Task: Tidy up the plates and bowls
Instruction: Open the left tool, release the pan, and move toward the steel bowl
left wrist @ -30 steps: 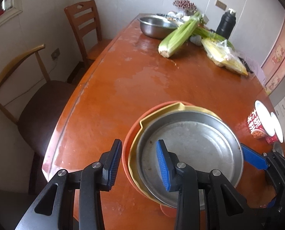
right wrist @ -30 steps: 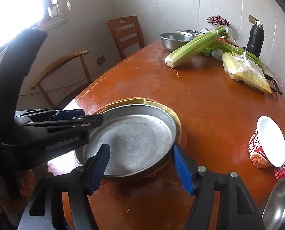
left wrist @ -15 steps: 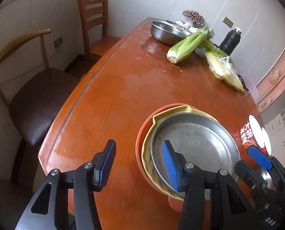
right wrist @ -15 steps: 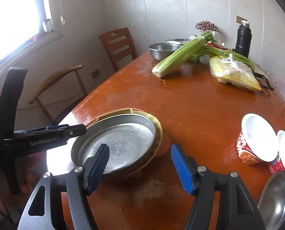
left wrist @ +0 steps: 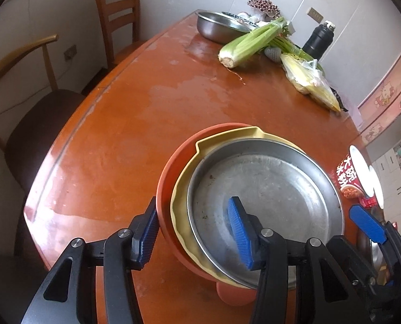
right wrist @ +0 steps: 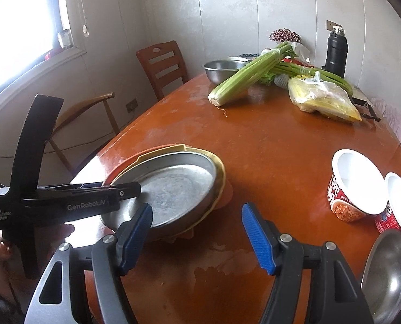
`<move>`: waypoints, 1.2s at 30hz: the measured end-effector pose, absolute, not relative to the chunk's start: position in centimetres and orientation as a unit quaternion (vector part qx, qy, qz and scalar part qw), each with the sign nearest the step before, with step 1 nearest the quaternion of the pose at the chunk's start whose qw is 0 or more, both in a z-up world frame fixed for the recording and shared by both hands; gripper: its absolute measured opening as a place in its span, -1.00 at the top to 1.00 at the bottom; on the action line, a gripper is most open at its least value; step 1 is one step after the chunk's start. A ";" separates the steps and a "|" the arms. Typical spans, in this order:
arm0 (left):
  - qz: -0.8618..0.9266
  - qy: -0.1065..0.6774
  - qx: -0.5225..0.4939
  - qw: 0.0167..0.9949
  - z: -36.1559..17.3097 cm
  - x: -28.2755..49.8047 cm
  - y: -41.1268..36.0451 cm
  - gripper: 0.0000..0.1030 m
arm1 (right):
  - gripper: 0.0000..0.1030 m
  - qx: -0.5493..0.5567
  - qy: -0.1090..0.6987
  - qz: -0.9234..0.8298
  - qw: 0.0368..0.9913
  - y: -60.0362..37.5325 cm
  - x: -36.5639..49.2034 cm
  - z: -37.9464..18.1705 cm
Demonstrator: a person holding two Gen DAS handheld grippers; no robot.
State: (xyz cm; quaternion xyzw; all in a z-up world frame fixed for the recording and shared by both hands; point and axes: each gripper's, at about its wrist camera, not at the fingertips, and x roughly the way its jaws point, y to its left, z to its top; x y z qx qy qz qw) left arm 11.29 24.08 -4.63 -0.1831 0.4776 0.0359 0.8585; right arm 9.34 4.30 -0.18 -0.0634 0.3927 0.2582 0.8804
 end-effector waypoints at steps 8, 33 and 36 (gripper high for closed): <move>0.019 0.484 -0.178 0.857 -4.7 12.6 22.0 0.00 | -0.33 -0.062 0.396 0.245 0.883 4.2 10.6 -0.7; 0.038 0.393 -0.097 0.914 4.0 10.3 17.2 -0.01 | -0.39 -0.010 0.325 0.208 0.923 -3.9 9.3 4.7; -0.006 0.384 -0.095 0.918 5.3 10.1 14.8 -0.01 | -0.43 0.001 0.308 0.196 0.931 -6.1 8.5 5.9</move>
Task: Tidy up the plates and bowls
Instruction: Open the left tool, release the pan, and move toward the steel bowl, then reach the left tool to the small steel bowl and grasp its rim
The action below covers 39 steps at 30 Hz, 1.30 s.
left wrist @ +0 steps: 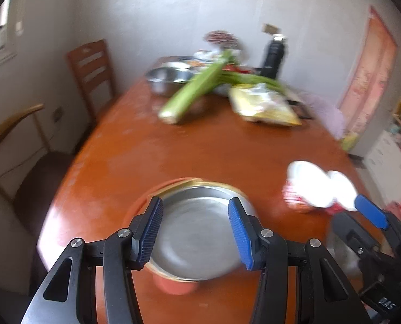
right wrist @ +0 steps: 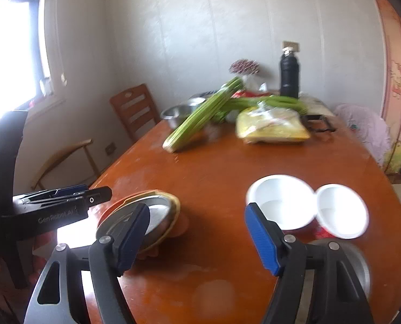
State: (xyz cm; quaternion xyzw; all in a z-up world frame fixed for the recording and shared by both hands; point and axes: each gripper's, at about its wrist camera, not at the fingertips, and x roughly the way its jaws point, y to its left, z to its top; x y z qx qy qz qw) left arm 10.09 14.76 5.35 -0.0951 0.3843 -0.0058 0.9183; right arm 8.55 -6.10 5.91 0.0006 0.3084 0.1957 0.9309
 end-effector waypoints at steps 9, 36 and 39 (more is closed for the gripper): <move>-0.085 0.374 -0.080 0.920 7.9 10.2 6.6 -0.01 | -0.53 0.010 0.258 0.144 0.955 -12.4 6.0 8.9; -0.156 0.395 -0.020 0.905 7.3 10.8 -6.3 -0.01 | -0.70 0.047 0.241 0.074 0.967 -27.2 3.5 9.7; -0.150 0.416 -0.010 0.897 5.5 11.0 -6.9 -0.01 | -0.70 0.039 0.273 0.069 0.959 -27.6 3.9 7.8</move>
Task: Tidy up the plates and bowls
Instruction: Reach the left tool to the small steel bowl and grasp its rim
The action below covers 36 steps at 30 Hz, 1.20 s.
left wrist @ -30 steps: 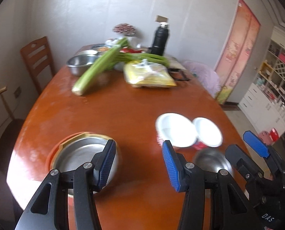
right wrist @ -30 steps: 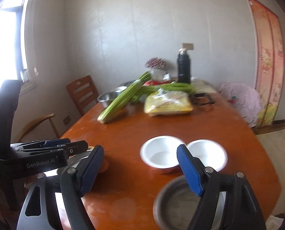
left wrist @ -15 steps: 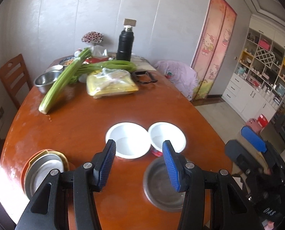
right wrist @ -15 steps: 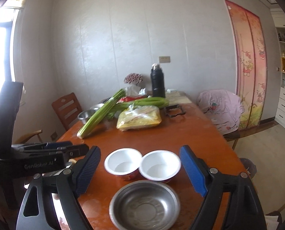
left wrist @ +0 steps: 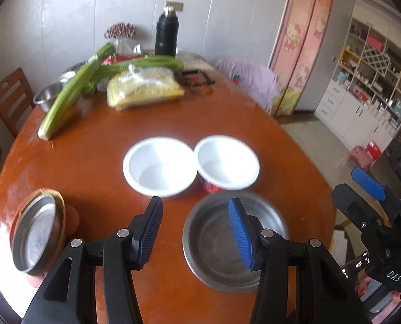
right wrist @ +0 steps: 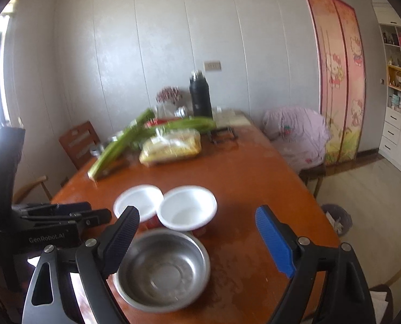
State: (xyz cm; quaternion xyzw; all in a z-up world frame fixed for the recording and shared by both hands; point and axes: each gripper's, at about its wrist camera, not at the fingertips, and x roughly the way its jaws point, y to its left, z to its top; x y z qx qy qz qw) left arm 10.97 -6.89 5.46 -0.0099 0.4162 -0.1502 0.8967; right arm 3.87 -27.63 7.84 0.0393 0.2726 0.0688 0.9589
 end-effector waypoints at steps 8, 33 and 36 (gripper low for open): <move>-0.144 0.458 -0.002 0.877 1.6 11.6 -7.9 -0.01 | -0.70 0.036 0.333 0.077 0.939 -27.2 5.5 3.0; -0.136 0.512 0.007 0.848 -3.7 14.6 -9.7 -0.01 | -0.69 0.015 0.391 0.074 0.917 -26.1 8.2 -2.6; -0.134 0.515 0.009 0.847 -4.0 14.6 -9.9 -0.01 | -0.69 0.019 0.393 0.078 0.916 -26.1 8.2 -2.7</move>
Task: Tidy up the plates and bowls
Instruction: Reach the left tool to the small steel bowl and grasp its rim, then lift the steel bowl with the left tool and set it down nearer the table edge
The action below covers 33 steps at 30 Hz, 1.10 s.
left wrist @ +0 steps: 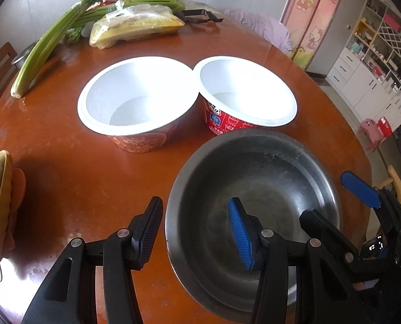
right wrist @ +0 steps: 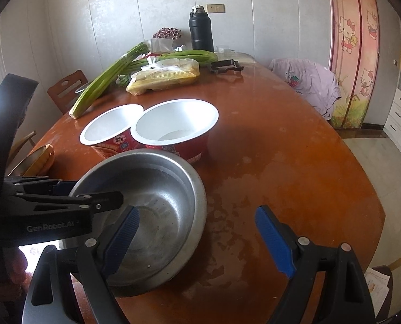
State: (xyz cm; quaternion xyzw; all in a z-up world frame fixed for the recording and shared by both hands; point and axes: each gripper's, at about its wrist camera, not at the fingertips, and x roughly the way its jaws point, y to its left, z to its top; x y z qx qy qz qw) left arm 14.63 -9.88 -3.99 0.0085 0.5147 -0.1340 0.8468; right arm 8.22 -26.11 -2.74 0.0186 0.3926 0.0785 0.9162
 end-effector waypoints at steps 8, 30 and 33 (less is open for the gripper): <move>-0.137 0.517 0.012 0.845 -4.3 14.5 -10.1 0.02 | -0.41 0.010 0.403 0.100 0.910 -25.2 8.0 -3.2; -0.127 0.501 0.007 0.856 -2.6 12.2 -7.6 0.18 | -0.18 -0.002 0.401 0.144 0.905 -22.0 6.6 -2.2; -0.121 0.498 -0.002 0.859 -2.3 11.6 -6.3 0.18 | -0.18 -0.007 0.397 0.154 0.905 -20.9 6.2 -1.8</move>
